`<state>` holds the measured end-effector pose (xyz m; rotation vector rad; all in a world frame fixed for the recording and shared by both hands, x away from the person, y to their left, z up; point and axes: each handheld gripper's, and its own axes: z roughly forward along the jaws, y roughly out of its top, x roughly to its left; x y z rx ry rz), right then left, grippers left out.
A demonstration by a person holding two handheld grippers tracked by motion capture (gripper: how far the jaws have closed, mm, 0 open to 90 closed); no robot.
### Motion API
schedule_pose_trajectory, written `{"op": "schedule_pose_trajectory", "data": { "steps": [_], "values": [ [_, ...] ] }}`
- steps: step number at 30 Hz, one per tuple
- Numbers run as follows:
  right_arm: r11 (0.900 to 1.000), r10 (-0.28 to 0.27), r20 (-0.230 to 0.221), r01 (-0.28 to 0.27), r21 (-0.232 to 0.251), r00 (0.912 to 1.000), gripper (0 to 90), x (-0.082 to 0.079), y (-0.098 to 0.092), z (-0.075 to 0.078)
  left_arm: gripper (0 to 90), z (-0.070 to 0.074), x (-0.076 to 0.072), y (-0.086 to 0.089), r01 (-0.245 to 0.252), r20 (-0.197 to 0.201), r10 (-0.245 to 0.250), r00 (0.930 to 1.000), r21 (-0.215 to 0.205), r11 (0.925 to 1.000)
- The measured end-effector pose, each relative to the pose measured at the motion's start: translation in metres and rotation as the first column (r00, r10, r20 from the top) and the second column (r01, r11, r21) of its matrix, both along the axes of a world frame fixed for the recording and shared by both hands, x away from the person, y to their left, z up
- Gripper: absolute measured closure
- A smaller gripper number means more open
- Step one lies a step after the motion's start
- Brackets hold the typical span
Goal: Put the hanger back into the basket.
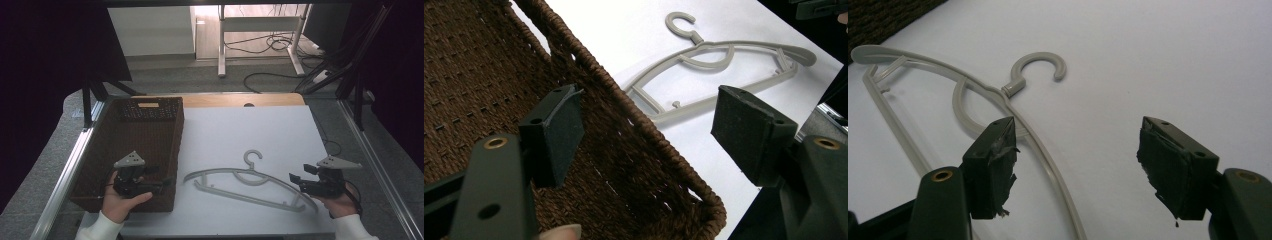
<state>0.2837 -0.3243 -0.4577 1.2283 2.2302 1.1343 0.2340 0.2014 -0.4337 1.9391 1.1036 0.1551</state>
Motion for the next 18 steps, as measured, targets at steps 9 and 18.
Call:
{"op": "schedule_pose_trajectory", "data": {
  "steps": [9,18],
  "values": [
    [1.000,0.005,-0.023,-0.005,-0.003,0.9997,32.8,0.0007,0.0010,-0.0031,28.0,-0.0003,0.0017,0.0000,0.004,-0.005,-0.004,1.0000,-0.002,1.0000],
    [1.000,0.027,-0.049,-0.027,-0.011,0.9985,32.1,0.0010,0.0048,-0.0035,28.0,0.0016,-0.0002,0.0000,0.007,-0.001,-0.007,1.0000,-0.007,0.9999]
  ]
}}
